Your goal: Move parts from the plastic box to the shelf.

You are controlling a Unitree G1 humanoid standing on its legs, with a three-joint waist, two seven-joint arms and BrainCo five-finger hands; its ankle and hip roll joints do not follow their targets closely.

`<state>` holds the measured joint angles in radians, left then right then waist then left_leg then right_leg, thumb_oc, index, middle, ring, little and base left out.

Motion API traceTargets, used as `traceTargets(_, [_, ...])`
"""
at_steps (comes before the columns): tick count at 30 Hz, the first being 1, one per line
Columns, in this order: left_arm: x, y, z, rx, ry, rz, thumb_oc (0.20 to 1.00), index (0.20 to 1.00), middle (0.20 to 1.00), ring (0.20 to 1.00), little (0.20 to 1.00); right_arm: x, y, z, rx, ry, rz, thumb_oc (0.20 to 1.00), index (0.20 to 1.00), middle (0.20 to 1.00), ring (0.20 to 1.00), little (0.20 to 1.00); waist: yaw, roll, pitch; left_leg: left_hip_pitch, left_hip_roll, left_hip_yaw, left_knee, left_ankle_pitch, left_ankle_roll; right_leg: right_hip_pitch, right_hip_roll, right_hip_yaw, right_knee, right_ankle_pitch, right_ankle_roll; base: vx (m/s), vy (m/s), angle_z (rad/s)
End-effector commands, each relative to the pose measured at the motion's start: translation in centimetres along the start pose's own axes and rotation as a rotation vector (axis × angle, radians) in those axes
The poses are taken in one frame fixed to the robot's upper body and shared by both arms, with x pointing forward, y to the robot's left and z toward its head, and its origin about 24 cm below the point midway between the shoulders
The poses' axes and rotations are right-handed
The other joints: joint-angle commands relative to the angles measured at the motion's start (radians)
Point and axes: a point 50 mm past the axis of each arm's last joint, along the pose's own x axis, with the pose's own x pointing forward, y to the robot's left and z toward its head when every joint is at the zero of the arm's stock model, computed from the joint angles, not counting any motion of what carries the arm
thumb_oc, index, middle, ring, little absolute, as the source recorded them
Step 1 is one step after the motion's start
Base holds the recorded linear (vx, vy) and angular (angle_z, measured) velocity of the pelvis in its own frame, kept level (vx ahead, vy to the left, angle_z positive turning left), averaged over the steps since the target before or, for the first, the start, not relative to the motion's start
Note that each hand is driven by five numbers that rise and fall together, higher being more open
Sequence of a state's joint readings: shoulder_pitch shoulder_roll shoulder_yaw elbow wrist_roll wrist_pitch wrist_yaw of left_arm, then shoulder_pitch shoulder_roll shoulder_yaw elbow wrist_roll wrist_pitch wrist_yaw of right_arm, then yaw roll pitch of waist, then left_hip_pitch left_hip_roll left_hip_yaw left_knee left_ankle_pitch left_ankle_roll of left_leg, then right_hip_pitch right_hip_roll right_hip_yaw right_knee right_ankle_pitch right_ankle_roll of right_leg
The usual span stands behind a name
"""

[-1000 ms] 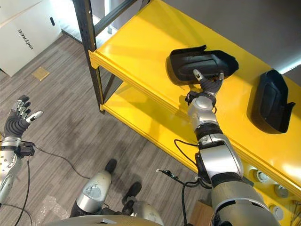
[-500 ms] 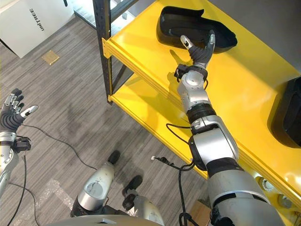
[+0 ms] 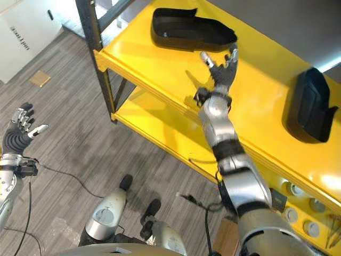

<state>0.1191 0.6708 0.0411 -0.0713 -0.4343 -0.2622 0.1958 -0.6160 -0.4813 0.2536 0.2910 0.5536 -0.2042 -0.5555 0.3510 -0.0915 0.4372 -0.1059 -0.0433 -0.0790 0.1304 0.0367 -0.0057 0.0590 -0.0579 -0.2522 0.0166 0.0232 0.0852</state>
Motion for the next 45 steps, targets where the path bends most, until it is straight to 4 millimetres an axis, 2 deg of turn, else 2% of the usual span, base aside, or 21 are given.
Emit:
traceTargets(1, [-1.8,-0.4,0.4,-0.082,-0.028,0.030,1.000,1.000,1.000,1.000,1.000,-5.9,-1.4,-5.2,-0.176,0.171,0.129,1.000,1.000,1.000,1.000,1.000,-0.094,0.005,-0.149,0.006,-0.011,0.050,-0.045,-0.012,0.052,-0.055,-0.006,0.086,0.024,0.082,0.070,-0.04,0.102,-0.24])
traceTargets(3, [-2.3,-0.9,0.2,-0.142,-0.009,0.035,1.000,1.000,1.000,1.000,1.000,-8.6,-2.5,-6.9,-0.166,0.276,0.158,1.000,1.000,1.000,1.000,1.000,-0.126,0.011,-0.169,0.018,-0.006,0.058,-0.054,-0.009,0.053,-0.059,-0.005,0.109,0.024,0.087,0.073,-0.05,0.092,-0.43])
traceTargets(5, [-2.6,-1.4,-0.5,-0.243,0.031,0.077,1.000,1.000,1.000,1.000,1.000,-12.5,-3.4,-8.9,-0.174,0.391,0.227,1.000,1.000,1.000,1.000,1.000,-0.190,0.023,-0.196,0.040,-0.002,0.082,-0.070,-0.004,0.052,-0.062,-0.004,0.140,0.019,0.090,0.075,-0.09,0.133,-0.56])
traceTargets(8, [-2.6,-2.4,-1.3,-0.299,0.070,0.098,1.000,1.000,1.000,1.000,1.000,-15.9,-4.9,-10.8,-0.200,0.518,0.266,1.000,1.000,1.000,1.000,1.000,-0.247,0.031,-0.224,0.070,-0.001,0.114,-0.094,-0.002,0.049,-0.059,0.002,0.165,0.009,0.092,0.074,-0.06,0.083,-0.54])
traceTargets(10, [-2.8,-2.9,-1.8,-0.326,0.099,0.089,1.000,1.000,1.000,1.000,1.000,-17.3,-6.0,-11.6,-0.235,0.585,0.275,1.000,1.000,1.000,1.000,1.000,-0.272,0.035,-0.242,0.088,-0.001,0.126,-0.114,0.000,0.046,-0.057,0.004,0.177,-0.004,0.096,0.074,-0.04,0.060,-0.31])
traceTargets(15, [-3.3,-3.6,-2.4,-0.334,0.133,0.092,1.000,1.000,1.000,1.000,1.000,-19.0,-8.1,-12.9,-0.278,0.709,0.270,1.000,1.000,1.000,1.000,1.000,-0.306,0.037,-0.273,0.114,0.001,0.152,-0.138,-0.005,0.044,-0.052,0.005,0.192,-0.028,0.101,0.076,-0.05,0.031,-0.22])
traceTargets(16, [-3.5,-3.6,-2.7,-0.357,0.145,0.115,1.000,1.000,1.000,1.000,1.000,-20.7,-9.0,-14.3,-0.264,0.844,0.231,1.000,1.000,1.000,1.000,1.000,-0.319,0.040,-0.284,0.125,0.003,0.168,-0.147,-0.007,0.041,-0.049,0.005,0.195,-0.033,0.097,0.073,-0.06,0.060,-0.03])
traceTargets(17, [-3.6,-3.7,-2.9,-0.361,0.157,0.122,1.000,1.000,1.000,1.000,1.000,-22.0,-9.9,-15.2,-0.324,0.895,0.217,1.000,1.000,1.000,1.000,1.000,-0.324,0.042,-0.290,0.133,0.005,0.176,-0.152,-0.010,0.040,-0.044,0.004,0.193,-0.037,0.094,0.072,-0.05,0.061,-0.02])
traceTargets(21, [-3.6,-3.9,-3.2,-0.349,0.167,0.114,1.000,1.000,1.000,1.000,1.000,-23.7,-11.0,-16.4,-0.355,0.994,0.192,1.000,1.000,1.000,1.000,1.000,-0.328,0.046,-0.298,0.145,0.009,0.184,-0.161,-0.012,0.038,-0.036,-0.001,0.185,-0.047,0.095,0.071,-0.01,0.008,0.00])
traceTargets(30, [-3.8,-3.8,-3.4,-0.383,0.198,0.127,1.000,1.000,1.000,1.000,1.000,-24.7,-11.6,-17.1,-0.400,1.059,0.213,1.000,1.000,1.000,1.000,1.000,-0.334,0.048,-0.320,0.164,0.014,0.194,-0.174,-0.019,0.035,-0.027,-0.005,0.172,-0.053,0.089,0.070,0.00,0.000,0.00])
traceTargets(33, [-4.1,-4.2,-4.2,-0.476,0.269,0.146,1.000,1.000,1.000,1.000,1.000,-25.1,-11.8,-17.3,-0.432,1.095,0.235,1.000,1.000,1.000,1.000,1.000,-0.338,0.049,-0.326,0.166,0.016,0.198,-0.177,-0.022,0.032,-0.026,-0.005,0.169,-0.056,0.086,0.073,0.00,0.000,0.00])
traceTargets(37, [-8.2,-3.7,-11.9,-0.330,0.614,0.304,1.000,1.000,1.000,1.000,1.000,-28.6,-14.7,-18.8,-0.591,1.313,0.197,1.000,1.000,1.000,1.000,1.000,-0.350,0.044,-0.336,0.167,0.026,0.221,-0.170,-0.027,0.024,-0.029,-0.002,0.170,-0.053,0.085,0.071,-0.04,-0.073,-0.01])
traceTargets(38, [-9.3,-2.7,-13.0,-0.198,0.614,0.393,1.000,1.000,1.000,1.000,1.000,-29.4,-15.3,-19.0,-0.606,1.352,0.185,1.000,1.000,1.000,1.000,1.000,-0.350,0.042,-0.337,0.167,0.027,0.226,-0.166,-0.031,0.024,-0.028,-0.002,0.172,-0.052,0.083,0.070,-0.02,-0.088,-0.11])
traceTargets(39, [-10.3,-2.3,-14.1,-0.094,0.663,0.400,1.000,1.000,1.000,1.000,1.000,-30.1,-15.7,-19.2,-0.622,1.387,0.180,1.000,1.000,1.000,1.000,1.000,-0.351,0.038,-0.337,0.168,0.028,0.231,-0.162,-0.035,0.025,-0.026,-0.001,0.175,-0.050,0.082,0.069,-0.02,-0.089,-0.19])
traceTargets(40, [-11.3,-2.6,-15.2,-0.084,0.750,0.361,1.000,1.000,1.000,1.000,1.000,-30.7,-16.0,-19.4,-0.633,1.410,0.174,1.000,1.000,1.000,1.000,1.000,-0.350,0.035,-0.335,0.169,0.029,0.233,-0.159,-0.037,0.026,-0.026,0.001,0.177,-0.049,0.082,0.067,-0.02,-0.097,-0.22])
traceTargets(41, [-13.4,-3.4,-17.1,-0.212,0.923,0.333,1.000,1.000,1.000,1.000,1.000,-31.3,-16.6,-19.4,-0.632,1.441,0.141,1.000,1.000,1.000,1.000,1.000,-0.348,0.032,-0.335,0.168,0.031,0.234,-0.157,-0.038,0.026,-0.026,0.002,0.179,-0.049,0.082,0.066,-0.03,-0.080,-0.14])
traceTargets(43, [-16.9,-4.3,-18.7,-0.361,1.086,0.350,1.000,1.000,1.000,1.000,1.000,-32.0,-17.3,-19.3,-0.629,1.489,0.093,1.000,1.000,1.000,1.000,1.000,-0.349,0.033,-0.335,0.171,0.032,0.237,-0.156,-0.041,0.028,-0.024,0.002,0.182,-0.051,0.081,0.067,-0.02,-0.044,-0.07])
traceTargets(45, [-19.6,-4.3,-19.5,-0.306,1.191,0.285,1.000,1.000,1.000,1.000,1.000,-33.2,-17.9,-19.1,-0.634,1.538,0.079,1.000,1.000,1.000,1.000,1.000,-0.356,0.035,-0.334,0.182,0.033,0.243,-0.159,-0.046,0.029,-0.020,0.004,0.188,-0.053,0.082,0.068,0.00,-0.028,-0.17])
